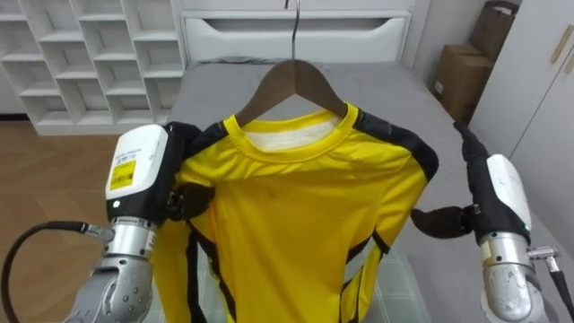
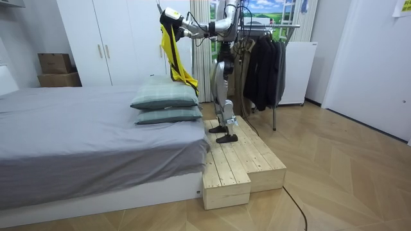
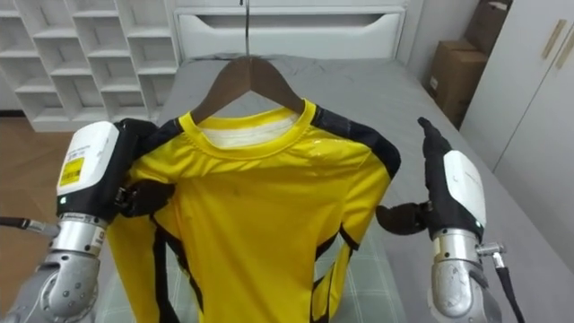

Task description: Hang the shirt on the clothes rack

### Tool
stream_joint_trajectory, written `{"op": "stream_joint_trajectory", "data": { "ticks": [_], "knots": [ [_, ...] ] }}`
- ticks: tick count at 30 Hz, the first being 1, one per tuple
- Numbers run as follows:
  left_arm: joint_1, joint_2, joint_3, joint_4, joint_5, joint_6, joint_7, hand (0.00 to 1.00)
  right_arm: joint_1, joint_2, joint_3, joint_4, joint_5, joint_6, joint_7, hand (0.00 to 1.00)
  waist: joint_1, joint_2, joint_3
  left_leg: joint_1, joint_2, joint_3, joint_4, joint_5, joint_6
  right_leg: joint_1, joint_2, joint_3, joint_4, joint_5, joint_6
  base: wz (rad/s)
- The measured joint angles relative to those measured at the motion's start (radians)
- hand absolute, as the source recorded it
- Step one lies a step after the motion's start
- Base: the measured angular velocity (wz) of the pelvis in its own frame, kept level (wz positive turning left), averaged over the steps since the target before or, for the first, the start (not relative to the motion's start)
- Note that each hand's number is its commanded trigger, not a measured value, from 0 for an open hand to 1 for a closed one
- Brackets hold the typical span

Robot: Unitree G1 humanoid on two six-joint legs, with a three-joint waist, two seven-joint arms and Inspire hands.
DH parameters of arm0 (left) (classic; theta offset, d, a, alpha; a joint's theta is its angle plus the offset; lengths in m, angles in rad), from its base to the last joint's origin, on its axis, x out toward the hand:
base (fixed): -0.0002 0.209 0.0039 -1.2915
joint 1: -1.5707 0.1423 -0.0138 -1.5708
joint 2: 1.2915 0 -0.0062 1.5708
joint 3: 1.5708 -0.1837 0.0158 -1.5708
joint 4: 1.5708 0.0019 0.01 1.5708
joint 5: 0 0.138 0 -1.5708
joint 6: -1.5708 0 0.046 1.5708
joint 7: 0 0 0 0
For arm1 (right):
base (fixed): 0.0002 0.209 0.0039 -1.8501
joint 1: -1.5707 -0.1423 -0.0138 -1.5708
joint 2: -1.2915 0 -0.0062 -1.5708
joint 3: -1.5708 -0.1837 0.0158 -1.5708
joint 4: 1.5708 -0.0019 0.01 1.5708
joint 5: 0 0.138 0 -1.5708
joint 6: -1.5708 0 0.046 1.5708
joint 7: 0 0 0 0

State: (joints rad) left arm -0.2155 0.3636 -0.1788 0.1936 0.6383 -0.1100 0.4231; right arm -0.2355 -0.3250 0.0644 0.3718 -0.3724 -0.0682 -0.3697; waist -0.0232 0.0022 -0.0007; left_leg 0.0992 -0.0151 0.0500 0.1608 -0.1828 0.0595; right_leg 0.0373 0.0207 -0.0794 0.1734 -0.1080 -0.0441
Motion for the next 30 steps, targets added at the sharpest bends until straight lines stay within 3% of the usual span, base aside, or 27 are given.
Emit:
{"op": "stream_joint_trajectory", "data": {
  "ticks": [7,18,30],
  "knots": [
    [0.013,0.001,0.001,0.001,0.001,0.004,-0.005,1.00,-0.001,-0.002,-0.025,-0.047,-0.114,0.000,-0.071,0.00,-0.004,0.000,-0.0002,0.000,-0.001,0.000,0.004,0.000,-0.001,-0.005,-0.002,0.000,0.014,-0.007,-0.001,0.00],
    [0.013,0.006,0.019,0.001,0.002,0.003,-0.005,1.00,-0.021,-0.028,-0.033,-0.107,-0.135,-0.042,-0.183,0.00,-0.002,-0.017,0.0042,0.000,-0.001,0.000,0.004,0.000,-0.001,-0.004,-0.001,-0.001,0.009,-0.008,-0.002,0.00],
    [0.013,0.006,0.019,0.001,0.002,0.001,-0.004,1.00,-0.021,-0.033,-0.033,-0.113,-0.147,-0.053,-0.208,0.00,0.001,-0.020,0.0040,-0.001,0.000,0.001,0.002,0.000,-0.001,0.000,-0.001,0.000,-0.001,-0.007,-0.002,0.00]
  ]
}}
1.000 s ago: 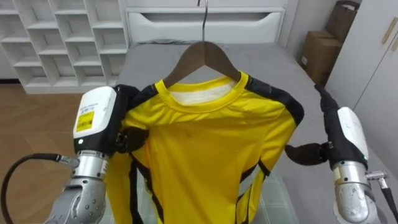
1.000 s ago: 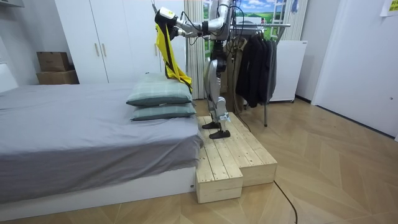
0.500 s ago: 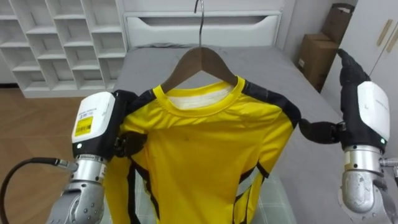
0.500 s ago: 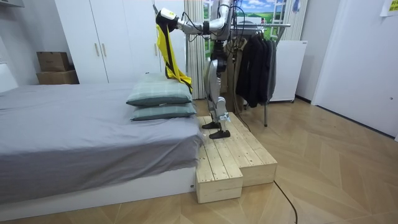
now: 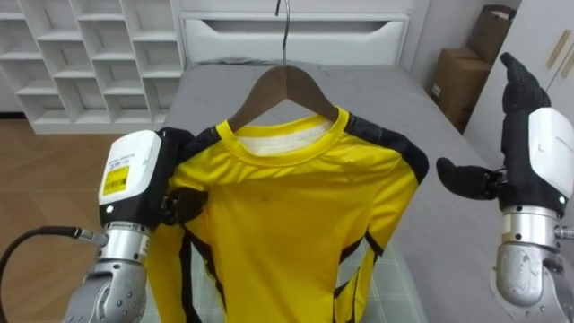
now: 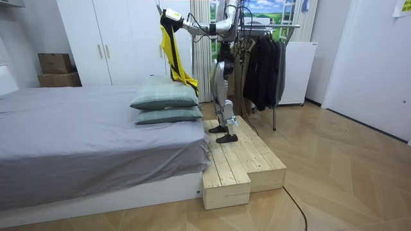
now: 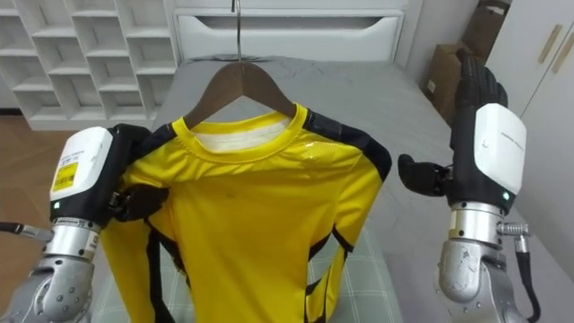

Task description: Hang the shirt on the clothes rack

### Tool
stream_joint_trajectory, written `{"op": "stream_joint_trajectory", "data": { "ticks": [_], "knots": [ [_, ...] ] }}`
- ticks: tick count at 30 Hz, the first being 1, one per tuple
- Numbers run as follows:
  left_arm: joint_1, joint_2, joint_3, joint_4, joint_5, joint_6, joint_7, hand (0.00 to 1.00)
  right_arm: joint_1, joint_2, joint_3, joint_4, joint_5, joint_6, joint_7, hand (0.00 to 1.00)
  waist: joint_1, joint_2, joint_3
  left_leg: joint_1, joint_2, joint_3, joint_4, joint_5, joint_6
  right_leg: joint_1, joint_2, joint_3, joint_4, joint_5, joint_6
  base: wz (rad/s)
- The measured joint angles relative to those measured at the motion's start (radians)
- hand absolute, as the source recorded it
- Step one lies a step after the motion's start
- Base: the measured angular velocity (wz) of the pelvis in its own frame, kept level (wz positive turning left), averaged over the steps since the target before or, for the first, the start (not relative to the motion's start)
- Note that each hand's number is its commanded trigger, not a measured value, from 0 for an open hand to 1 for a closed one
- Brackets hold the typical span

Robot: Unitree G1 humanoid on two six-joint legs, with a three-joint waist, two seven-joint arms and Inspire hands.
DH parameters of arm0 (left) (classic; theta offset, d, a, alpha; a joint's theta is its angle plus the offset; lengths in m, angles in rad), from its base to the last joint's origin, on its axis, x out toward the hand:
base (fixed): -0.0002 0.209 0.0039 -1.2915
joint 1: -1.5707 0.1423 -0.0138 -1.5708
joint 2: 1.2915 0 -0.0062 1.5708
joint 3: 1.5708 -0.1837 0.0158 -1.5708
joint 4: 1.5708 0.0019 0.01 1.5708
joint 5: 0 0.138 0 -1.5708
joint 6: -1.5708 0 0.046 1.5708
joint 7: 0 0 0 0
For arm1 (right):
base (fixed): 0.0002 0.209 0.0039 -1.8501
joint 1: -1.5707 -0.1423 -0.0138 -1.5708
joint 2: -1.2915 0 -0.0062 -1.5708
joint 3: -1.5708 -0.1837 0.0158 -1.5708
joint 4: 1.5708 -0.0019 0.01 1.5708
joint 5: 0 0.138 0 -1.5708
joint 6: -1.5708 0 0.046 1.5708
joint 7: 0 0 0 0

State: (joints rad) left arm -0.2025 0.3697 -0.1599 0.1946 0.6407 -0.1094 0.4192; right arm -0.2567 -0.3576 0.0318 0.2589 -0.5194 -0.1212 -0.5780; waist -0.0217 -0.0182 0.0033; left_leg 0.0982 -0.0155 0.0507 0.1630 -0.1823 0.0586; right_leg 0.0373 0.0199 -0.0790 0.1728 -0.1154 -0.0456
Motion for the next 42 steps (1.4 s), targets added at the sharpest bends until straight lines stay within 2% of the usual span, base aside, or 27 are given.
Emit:
{"op": "stream_joint_trajectory", "data": {
  "ticks": [7,13,17,24,38,42],
  "knots": [
    [0.000,0.000,0.000,0.000,-0.001,0.000,-0.001,1.00,0.000,-0.003,0.002,-0.013,0.003,0.002,0.053,0.00,0.001,0.000,-0.0001,-0.001,0.000,-0.002,-0.003,0.000,0.000,-0.002,0.001,0.003,-0.003,0.000,0.000,0.00],
    [0.000,-0.001,-0.003,0.000,-0.001,0.004,-0.037,1.00,0.000,-0.011,0.035,-0.071,0.039,0.014,0.194,0.00,0.001,0.000,0.0001,0.001,0.000,-0.002,-0.005,0.000,0.000,-0.001,0.000,-0.004,-0.003,0.000,0.000,0.00],
    [0.000,-0.001,-0.003,0.000,0.001,0.017,-0.060,1.00,0.000,-0.014,0.066,-0.071,0.044,0.035,0.294,0.00,0.004,-0.010,0.0020,0.001,0.000,-0.002,-0.007,0.000,0.000,-0.001,0.000,-0.003,-0.004,0.000,0.000,0.00],
    [0.000,-0.001,-0.003,-0.025,0.001,0.016,-0.063,1.00,0.000,-0.016,0.075,-0.071,0.043,0.036,0.406,0.00,0.016,-0.027,0.0027,0.002,0.000,-0.003,-0.010,0.000,0.000,-0.001,0.001,-0.003,-0.004,0.000,0.000,0.00],
    [0.000,-0.010,-0.005,-0.032,0.002,0.016,-0.068,1.00,0.000,-0.017,0.115,-0.075,0.038,0.045,0.501,0.00,0.041,-0.027,0.0030,0.002,0.000,-0.007,-0.011,0.000,0.000,-0.002,0.000,-0.004,-0.002,0.000,0.000,0.00],
    [0.000,-0.029,-0.005,-0.031,0.001,0.022,-0.067,1.00,-0.020,-0.013,0.115,-0.075,0.030,0.061,0.509,0.00,0.060,-0.024,0.0058,0.001,0.000,-0.009,-0.011,0.000,0.000,-0.002,0.000,-0.004,-0.003,0.000,0.000,0.00]
  ]
}}
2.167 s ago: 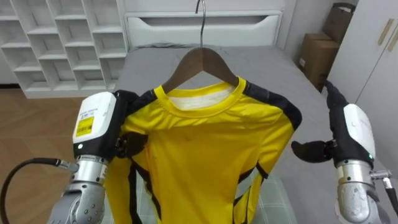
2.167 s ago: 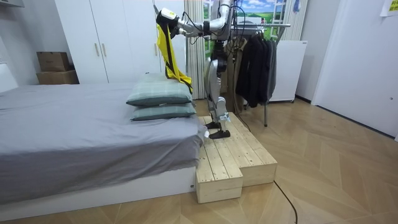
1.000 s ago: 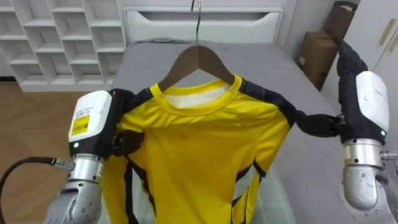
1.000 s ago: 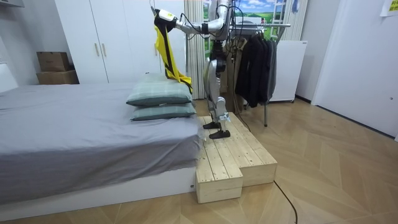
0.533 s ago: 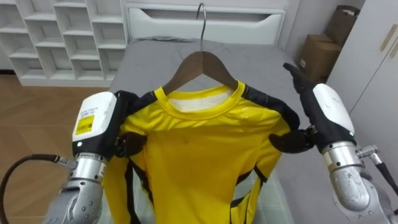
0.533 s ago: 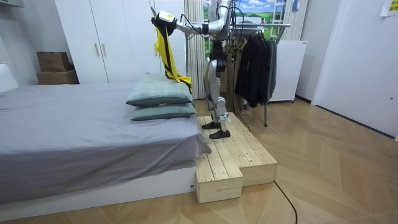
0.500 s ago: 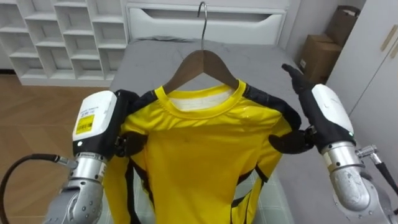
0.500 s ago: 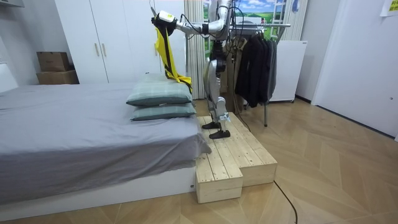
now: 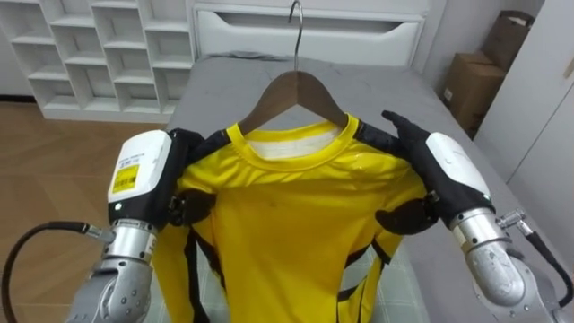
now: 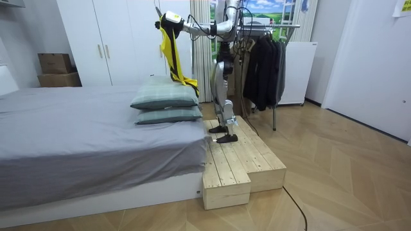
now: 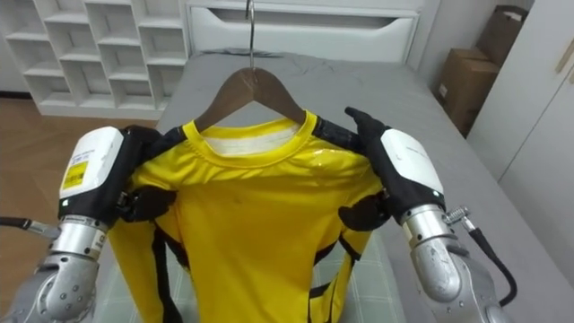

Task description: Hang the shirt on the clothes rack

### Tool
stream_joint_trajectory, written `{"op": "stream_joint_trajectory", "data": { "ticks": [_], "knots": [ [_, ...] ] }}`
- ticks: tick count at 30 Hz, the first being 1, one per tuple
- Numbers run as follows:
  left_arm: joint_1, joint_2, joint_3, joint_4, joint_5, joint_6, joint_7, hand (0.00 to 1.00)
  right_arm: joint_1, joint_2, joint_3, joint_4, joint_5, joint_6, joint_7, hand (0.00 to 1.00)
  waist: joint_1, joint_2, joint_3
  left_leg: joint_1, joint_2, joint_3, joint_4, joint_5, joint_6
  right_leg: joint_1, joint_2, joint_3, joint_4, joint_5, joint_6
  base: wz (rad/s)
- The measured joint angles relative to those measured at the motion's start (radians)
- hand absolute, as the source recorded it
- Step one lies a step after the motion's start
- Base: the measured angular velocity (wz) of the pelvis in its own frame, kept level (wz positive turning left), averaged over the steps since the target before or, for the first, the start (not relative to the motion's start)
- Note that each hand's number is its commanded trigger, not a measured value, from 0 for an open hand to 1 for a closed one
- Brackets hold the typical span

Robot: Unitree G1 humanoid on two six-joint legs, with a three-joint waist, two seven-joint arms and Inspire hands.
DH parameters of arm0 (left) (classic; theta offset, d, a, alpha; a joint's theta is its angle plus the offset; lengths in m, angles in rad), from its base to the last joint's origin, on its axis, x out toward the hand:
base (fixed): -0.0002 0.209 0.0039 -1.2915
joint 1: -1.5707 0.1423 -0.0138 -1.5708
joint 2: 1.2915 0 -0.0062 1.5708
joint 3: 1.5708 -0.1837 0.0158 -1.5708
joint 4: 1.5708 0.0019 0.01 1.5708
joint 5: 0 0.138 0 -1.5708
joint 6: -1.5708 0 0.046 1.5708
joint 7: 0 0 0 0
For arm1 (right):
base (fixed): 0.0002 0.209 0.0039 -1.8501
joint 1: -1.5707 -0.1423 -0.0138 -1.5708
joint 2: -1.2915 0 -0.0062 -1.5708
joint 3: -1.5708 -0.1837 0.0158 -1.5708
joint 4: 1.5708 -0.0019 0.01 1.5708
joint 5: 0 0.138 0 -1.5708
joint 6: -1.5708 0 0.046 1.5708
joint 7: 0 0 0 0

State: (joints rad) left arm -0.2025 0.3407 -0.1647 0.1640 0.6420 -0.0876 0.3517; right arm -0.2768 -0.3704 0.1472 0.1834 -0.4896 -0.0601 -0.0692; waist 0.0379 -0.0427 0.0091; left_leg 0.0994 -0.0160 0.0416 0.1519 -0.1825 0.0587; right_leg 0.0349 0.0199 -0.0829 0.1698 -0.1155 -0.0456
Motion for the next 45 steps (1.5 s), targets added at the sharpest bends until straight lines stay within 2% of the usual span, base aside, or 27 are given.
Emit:
{"op": "stream_joint_trajectory", "data": {
  "ticks": [6,13,21,33,39,45],
  "knots": [
    [0.000,-0.023,0.000,0.000,0.001,0.004,0.000,1.00,-0.035,0.016,0.001,0.000,-0.034,0.006,0.005,0.00,0.014,0.004,0.0042,-0.002,0.000,-0.003,-0.001,0.000,0.000,0.000,0.000,-0.006,-0.003,0.000,0.000,0.01],
    [0.000,-0.030,-0.002,0.000,-0.001,0.015,-0.006,1.00,-0.036,0.027,0.021,0.000,-0.061,0.008,-0.029,0.00,0.020,0.005,0.0045,-0.003,0.000,-0.015,-0.003,0.000,0.000,0.002,-0.001,-0.014,0.000,0.000,0.000,0.04],
    [0.003,-0.063,-0.043,0.001,-0.003,0.046,-0.017,1.00,-0.052,0.103,0.033,0.008,-0.057,0.008,-0.106,0.00,0.025,0.005,0.0045,-0.001,0.000,-0.027,-0.002,0.000,0.000,0.007,-0.002,-0.031,0.000,0.000,0.000,0.05],
    [0.006,-0.107,-0.043,-0.021,-0.002,0.077,-0.058,1.00,-0.058,0.133,0.038,0.022,-0.066,0.024,-0.184,0.00,0.027,0.005,0.0043,-0.002,0.000,-0.032,-0.002,0.000,0.000,0.010,-0.001,-0.029,0.000,0.000,0.000,0.00],
    [0.006,-0.115,-0.052,-0.021,0.004,0.090,-0.061,1.00,-0.084,0.133,0.038,0.108,-0.071,0.021,-0.222,0.00,0.022,0.005,0.0040,0.000,-0.002,-0.046,0.001,0.000,0.000,0.017,-0.001,-0.034,-0.001,0.000,0.000,0.07],
    [0.007,-0.101,-0.082,-0.021,0.029,0.097,-0.061,1.00,-0.085,0.133,0.048,0.209,-0.065,0.013,-0.267,0.00,0.022,0.005,0.0035,-0.002,-0.002,-0.051,0.002,0.000,0.000,0.018,-0.003,-0.040,0.001,0.000,0.000,0.01]
  ]
}}
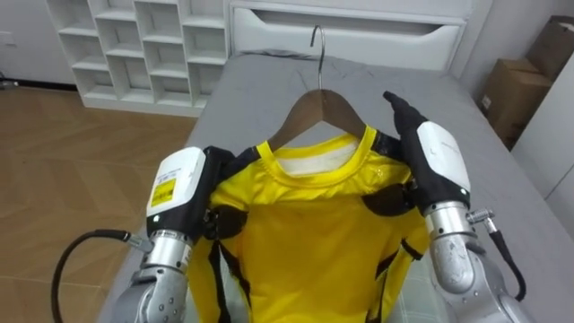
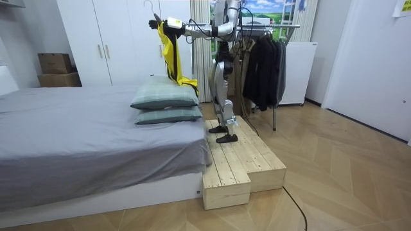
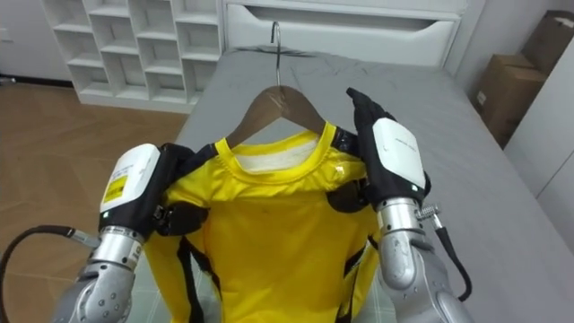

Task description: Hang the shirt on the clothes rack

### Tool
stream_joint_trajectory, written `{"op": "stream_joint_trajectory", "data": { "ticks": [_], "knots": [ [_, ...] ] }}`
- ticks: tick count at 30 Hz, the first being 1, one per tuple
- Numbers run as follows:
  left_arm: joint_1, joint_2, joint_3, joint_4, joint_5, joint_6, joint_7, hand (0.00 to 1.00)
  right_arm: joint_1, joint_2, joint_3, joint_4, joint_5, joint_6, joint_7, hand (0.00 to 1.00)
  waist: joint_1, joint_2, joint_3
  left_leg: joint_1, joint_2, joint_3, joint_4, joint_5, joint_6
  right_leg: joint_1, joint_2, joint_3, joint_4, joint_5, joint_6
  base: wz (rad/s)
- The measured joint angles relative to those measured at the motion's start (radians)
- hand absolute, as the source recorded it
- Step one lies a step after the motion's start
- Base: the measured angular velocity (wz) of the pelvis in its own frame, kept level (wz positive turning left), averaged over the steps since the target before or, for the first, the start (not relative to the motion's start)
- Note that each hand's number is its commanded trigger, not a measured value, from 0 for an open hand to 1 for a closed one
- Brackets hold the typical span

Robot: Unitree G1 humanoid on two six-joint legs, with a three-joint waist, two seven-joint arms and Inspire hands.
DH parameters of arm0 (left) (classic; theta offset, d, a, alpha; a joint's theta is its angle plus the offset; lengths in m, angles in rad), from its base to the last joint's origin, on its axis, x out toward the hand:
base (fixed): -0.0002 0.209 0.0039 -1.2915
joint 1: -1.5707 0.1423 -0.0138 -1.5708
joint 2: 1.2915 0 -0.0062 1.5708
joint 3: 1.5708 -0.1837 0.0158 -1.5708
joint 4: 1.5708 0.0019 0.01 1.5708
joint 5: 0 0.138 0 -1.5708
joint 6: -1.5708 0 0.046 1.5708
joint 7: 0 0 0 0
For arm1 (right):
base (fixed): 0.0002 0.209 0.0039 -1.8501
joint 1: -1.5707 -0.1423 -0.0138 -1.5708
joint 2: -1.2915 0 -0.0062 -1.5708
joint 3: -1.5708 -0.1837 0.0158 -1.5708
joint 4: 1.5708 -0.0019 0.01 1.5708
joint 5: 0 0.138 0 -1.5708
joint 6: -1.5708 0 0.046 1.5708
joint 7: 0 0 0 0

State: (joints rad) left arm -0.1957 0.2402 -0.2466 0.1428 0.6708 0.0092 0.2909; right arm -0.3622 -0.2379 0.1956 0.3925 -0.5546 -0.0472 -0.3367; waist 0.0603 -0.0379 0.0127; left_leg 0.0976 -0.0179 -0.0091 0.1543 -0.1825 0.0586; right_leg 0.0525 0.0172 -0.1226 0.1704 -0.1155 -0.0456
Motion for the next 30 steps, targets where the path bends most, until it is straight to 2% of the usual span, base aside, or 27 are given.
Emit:
{"op": "stream_joint_trajectory", "data": {
  "ticks": [8,15,16,17,18,19,20,26,30],
  "knots": [
    [0.000,0.010,-0.009,0.000,0.000,0.000,0.000,1.00,0.000,-0.004,0.003,0.054,0.006,-0.019,-0.039,0.00,-0.003,0.000,-0.0002,-0.010,-0.003,-0.017,0.009,0.000,0.000,0.000,-0.005,-0.020,-0.002,0.000,0.000,0.06],
    [0.000,0.029,-0.016,0.000,0.003,0.015,-0.017,1.00,0.000,-0.007,0.017,0.114,0.005,-0.018,-0.045,0.00,-0.002,0.002,-0.0014,-0.017,-0.008,-0.025,0.013,0.000,0.000,0.000,-0.010,-0.034,-0.002,0.000,0.000,0.04],
    [0.000,0.029,-0.016,0.000,0.008,0.016,-0.019,1.00,0.000,-0.007,0.018,0.118,0.005,-0.018,-0.045,0.14,-0.001,0.002,-0.0014,-0.017,-0.008,-0.025,0.013,0.000,0.000,0.000,-0.010,-0.036,-0.002,0.000,0.000,0.00],
    [0.000,0.028,-0.016,-0.002,0.012,0.016,-0.022,1.00,0.000,-0.007,0.018,0.124,0.004,-0.017,-0.045,0.40,-0.002,0.002,-0.0016,-0.018,-0.008,-0.025,0.014,0.000,0.000,0.000,-0.011,-0.040,-0.002,0.000,0.000,0.03],
    [0.000,0.028,-0.016,-0.005,0.017,0.017,-0.027,1.00,0.000,-0.007,0.018,0.130,0.004,-0.017,-0.045,0.58,-0.002,0.003,-0.0020,-0.017,-0.008,-0.024,0.014,0.000,0.000,0.000,-0.011,-0.041,-0.002,0.000,0.001,0.03],
    [0.000,0.028,-0.016,-0.005,0.020,0.018,-0.029,1.00,0.000,-0.007,0.018,0.133,0.004,-0.017,-0.045,0.89,-0.002,0.004,-0.0025,-0.017,-0.008,-0.024,0.014,0.000,0.000,0.000,-0.011,-0.041,-0.002,0.000,0.001,0.00],
    [0.000,0.026,-0.016,-0.005,0.023,0.020,-0.034,1.00,0.000,-0.007,0.018,0.139,0.004,-0.017,-0.045,1.00,-0.002,0.006,-0.0042,-0.017,-0.009,-0.024,0.014,0.000,0.000,0.000,-0.011,-0.041,-0.001,0.000,0.001,0.00],
    [0.000,0.024,-0.018,-0.036,0.083,0.030,-0.060,1.00,0.000,-0.007,0.019,0.184,0.004,-0.018,-0.043,1.00,-0.003,0.016,-0.0112,-0.015,-0.009,-0.021,0.016,0.000,0.000,0.001,-0.012,-0.039,-0.001,0.000,0.001,0.00],
    [0.000,0.025,-0.018,-0.037,0.087,0.032,-0.063,1.00,0.000,-0.011,0.021,0.188,0.006,-0.018,-0.031,1.00,-0.005,0.018,-0.0119,-0.014,-0.008,-0.018,0.017,0.001,0.000,0.002,-0.011,-0.029,-0.001,0.000,0.001,0.00]
  ]
}}
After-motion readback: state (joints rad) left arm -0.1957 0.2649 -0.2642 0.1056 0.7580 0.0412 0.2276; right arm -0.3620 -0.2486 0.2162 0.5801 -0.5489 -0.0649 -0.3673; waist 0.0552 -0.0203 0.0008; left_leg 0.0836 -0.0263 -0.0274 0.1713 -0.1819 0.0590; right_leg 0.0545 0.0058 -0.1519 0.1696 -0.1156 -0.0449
